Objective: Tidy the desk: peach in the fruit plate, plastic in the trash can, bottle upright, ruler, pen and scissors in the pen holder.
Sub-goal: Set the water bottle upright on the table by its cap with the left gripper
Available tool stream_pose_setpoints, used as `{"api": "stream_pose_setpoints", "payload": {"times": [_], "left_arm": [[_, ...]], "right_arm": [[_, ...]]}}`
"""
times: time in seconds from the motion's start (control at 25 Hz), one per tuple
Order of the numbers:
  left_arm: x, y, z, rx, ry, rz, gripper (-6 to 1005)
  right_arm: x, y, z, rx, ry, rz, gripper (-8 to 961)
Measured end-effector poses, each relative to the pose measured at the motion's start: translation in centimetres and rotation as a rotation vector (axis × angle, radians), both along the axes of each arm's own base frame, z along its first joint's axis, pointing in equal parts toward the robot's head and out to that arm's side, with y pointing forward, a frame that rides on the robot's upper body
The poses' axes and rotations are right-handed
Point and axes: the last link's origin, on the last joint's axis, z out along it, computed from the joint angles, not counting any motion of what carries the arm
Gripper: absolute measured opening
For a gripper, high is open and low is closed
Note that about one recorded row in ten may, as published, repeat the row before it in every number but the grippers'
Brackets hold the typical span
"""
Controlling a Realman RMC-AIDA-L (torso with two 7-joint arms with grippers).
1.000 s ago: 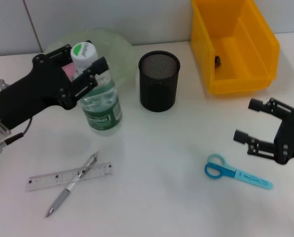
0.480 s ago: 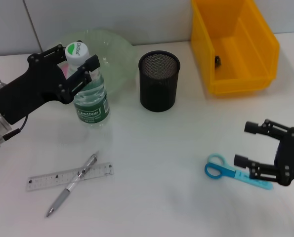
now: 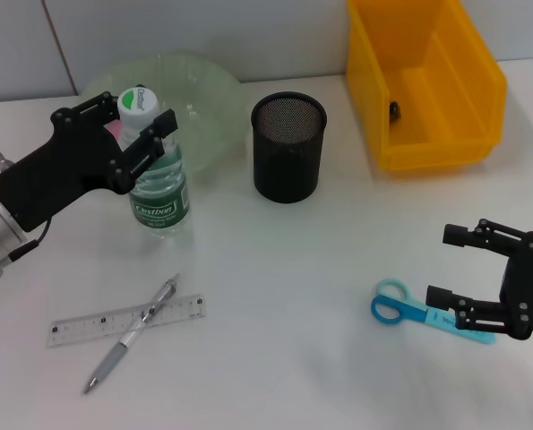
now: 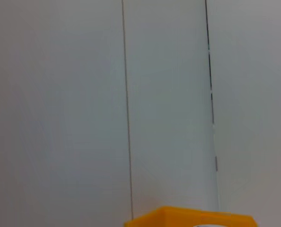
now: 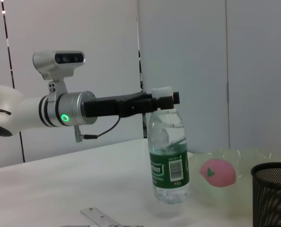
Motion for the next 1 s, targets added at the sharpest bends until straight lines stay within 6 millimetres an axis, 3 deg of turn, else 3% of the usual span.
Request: {"api": "stream_pose_setpoints", "payload": {"times": [1.0], "left_arm": [[-1.4, -0.2, -1.2, 0.062, 0.090, 0.033, 430]], "right_arm": [[-0.3, 0.3, -0.4, -0.005, -0.002, 0.006, 824]]}}
